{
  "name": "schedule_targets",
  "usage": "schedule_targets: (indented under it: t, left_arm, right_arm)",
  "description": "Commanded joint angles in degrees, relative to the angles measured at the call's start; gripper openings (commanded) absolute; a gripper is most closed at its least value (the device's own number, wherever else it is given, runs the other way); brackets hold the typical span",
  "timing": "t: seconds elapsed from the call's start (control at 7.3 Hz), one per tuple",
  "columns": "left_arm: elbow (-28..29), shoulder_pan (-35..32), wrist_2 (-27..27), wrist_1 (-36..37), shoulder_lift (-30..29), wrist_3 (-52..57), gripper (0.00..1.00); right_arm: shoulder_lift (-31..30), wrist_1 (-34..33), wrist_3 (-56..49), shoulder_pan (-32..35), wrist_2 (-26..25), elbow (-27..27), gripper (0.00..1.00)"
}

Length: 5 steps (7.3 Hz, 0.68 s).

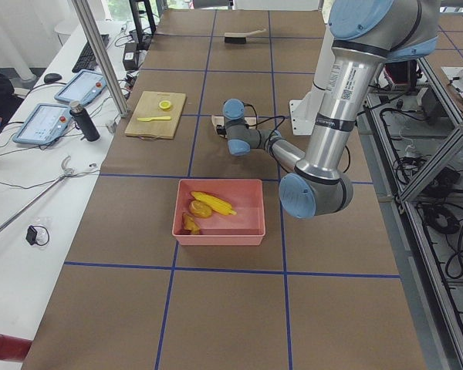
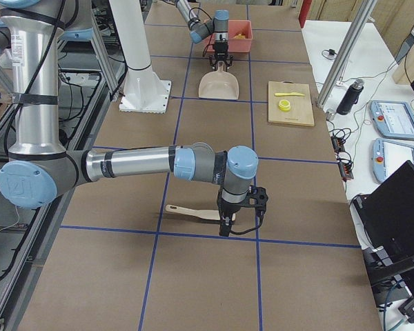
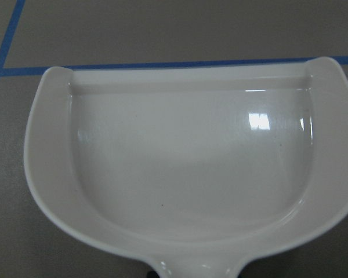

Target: Sweep and dump trash into bin

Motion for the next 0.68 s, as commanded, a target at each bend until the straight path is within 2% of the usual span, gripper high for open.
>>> schedule_targets:
  t: [0.0, 0.27, 0.55]
  left_arm:
    - [-6.15, -6.17, 0.03, 0.04, 4.37, -0.20, 0.98]
    - [-9.94, -14.77, 0.20, 0.04, 11.22, 0.06, 0.98]
    - [-10.84, -24.52, 1.78, 0.04, 16.51, -0.03, 0.98]
  right_arm:
    - [0.13, 1.08, 0.00, 0.02, -0.07, -0.42, 1.00]
    - [-0.13, 1.08, 0.09, 0.03, -0.07, -0.86, 1.00]
    - [0.13, 1.08, 0.09, 0.03, 0.02, -0.77, 1.00]
